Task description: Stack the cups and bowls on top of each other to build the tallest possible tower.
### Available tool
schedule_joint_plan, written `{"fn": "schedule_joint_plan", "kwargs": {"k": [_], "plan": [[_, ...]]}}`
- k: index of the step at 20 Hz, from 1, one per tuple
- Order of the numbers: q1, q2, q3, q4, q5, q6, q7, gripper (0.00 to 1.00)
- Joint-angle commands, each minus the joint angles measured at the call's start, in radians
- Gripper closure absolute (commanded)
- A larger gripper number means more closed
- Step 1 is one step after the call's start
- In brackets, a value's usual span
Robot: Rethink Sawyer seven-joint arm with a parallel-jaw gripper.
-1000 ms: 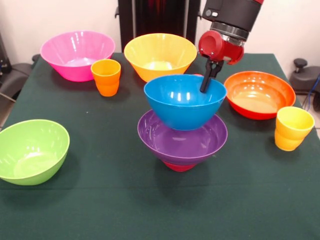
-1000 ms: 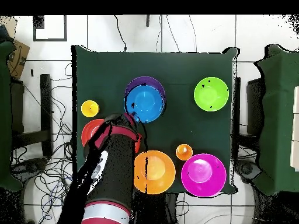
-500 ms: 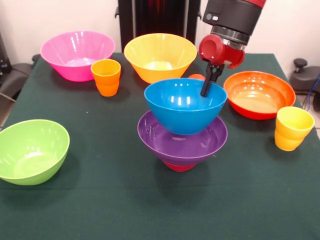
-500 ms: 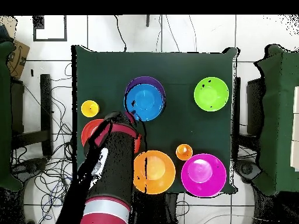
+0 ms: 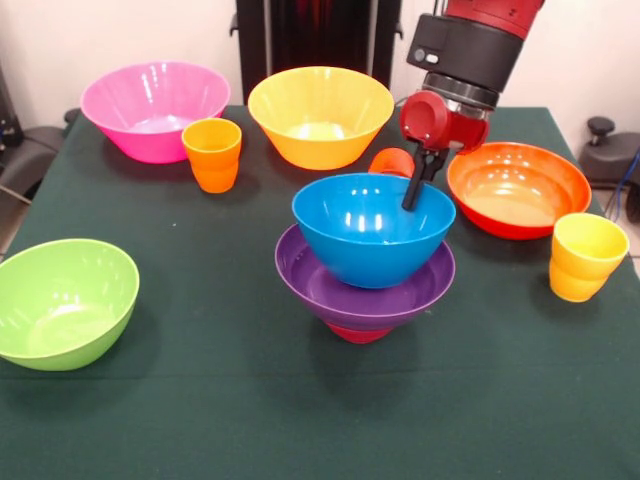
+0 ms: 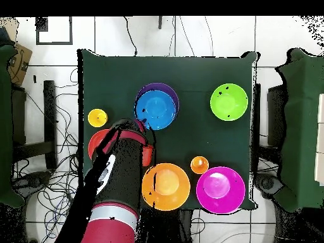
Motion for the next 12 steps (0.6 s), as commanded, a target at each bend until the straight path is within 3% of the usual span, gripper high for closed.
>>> {"fn": "schedule_joint_plan", "kwargs": {"k": [1,12], "plan": [[0.017,0.031,0.039,-0.075,0.032,0.030,0.105,1.00],[0.039,0.064,0.011,-0.099,0.035,0.042,0.108,1.00]]}}
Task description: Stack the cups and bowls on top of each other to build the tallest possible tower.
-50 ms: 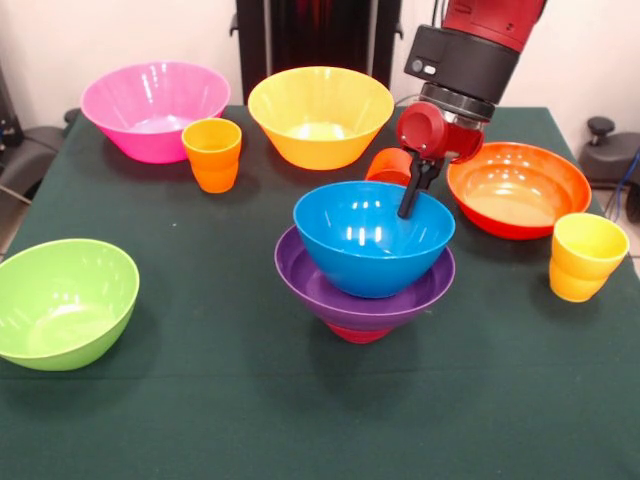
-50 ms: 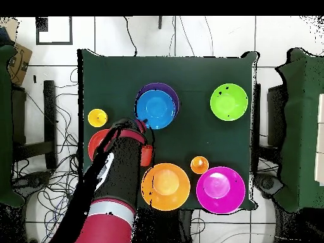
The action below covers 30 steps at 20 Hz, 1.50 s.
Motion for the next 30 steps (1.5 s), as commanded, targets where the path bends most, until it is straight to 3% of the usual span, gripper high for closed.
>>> {"fn": "schedule_joint_plan", "kwargs": {"k": [1,30], "plan": [[0.024,0.025,0.032,-0.075,0.033,0.042,0.109,1.00],[0.038,0.056,0.010,-0.098,0.046,0.050,0.088,1.00]]}}
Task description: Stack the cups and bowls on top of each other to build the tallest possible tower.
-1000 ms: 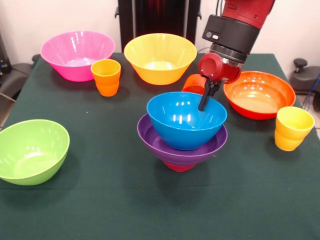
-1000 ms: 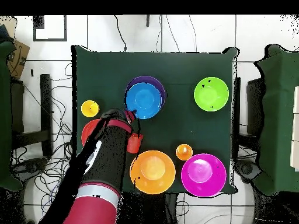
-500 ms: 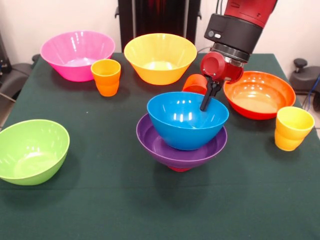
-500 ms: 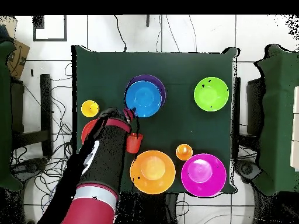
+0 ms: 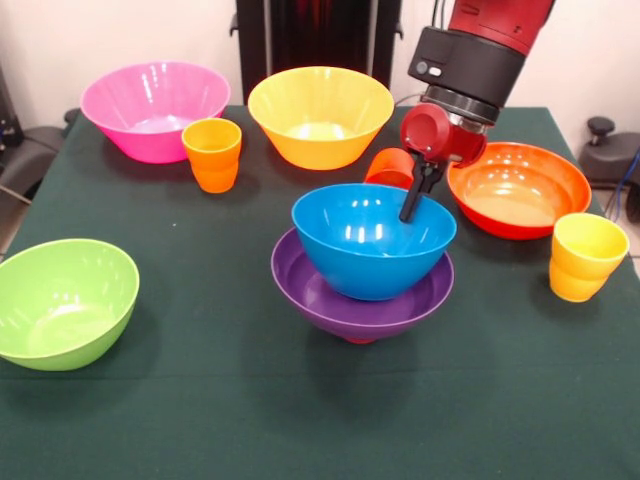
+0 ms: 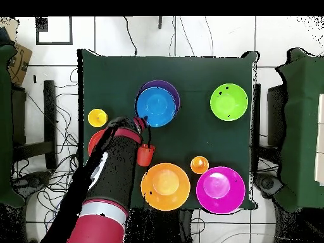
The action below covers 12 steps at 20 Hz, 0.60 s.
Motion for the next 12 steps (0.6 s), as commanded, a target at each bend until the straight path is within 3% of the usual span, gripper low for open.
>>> {"fn": "schedule_joint_plan", "kwargs": {"k": [1,12], "plan": [[0.005,0.039,0.050,-0.066,0.033,0.050,0.090,1.00],[0.011,0.056,0.043,-0.081,0.037,0.056,0.089,1.00]]}}
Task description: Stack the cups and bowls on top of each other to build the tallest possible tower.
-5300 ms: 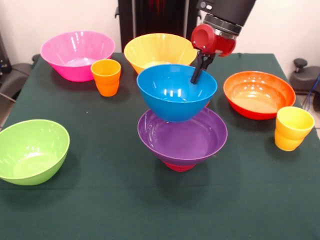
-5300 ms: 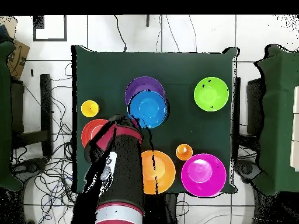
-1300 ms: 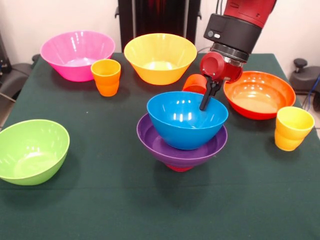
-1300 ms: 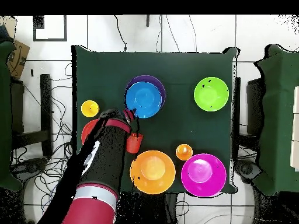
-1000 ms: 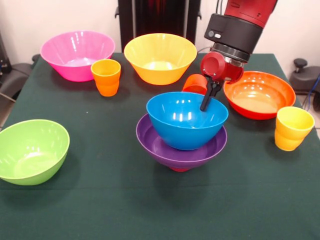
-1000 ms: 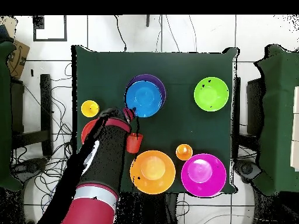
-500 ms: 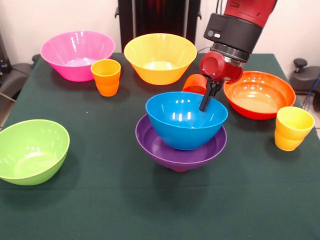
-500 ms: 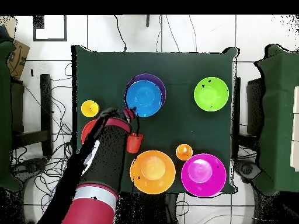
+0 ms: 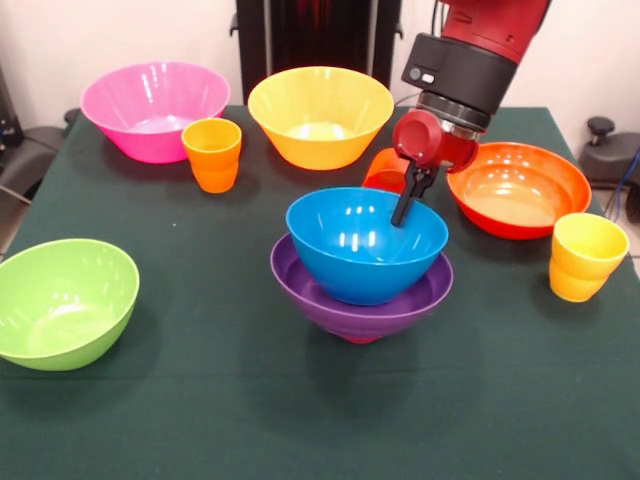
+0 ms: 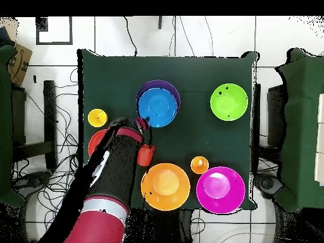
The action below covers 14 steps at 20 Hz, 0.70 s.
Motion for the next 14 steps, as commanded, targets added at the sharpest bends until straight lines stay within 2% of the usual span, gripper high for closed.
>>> {"fn": "schedule_joint_plan", "kwargs": {"k": [1,14], "plan": [[0.011,0.029,0.054,-0.073,0.037,0.057,0.089,1.00],[0.018,0.035,0.047,-0.077,0.038,0.054,0.088,1.00]]}}
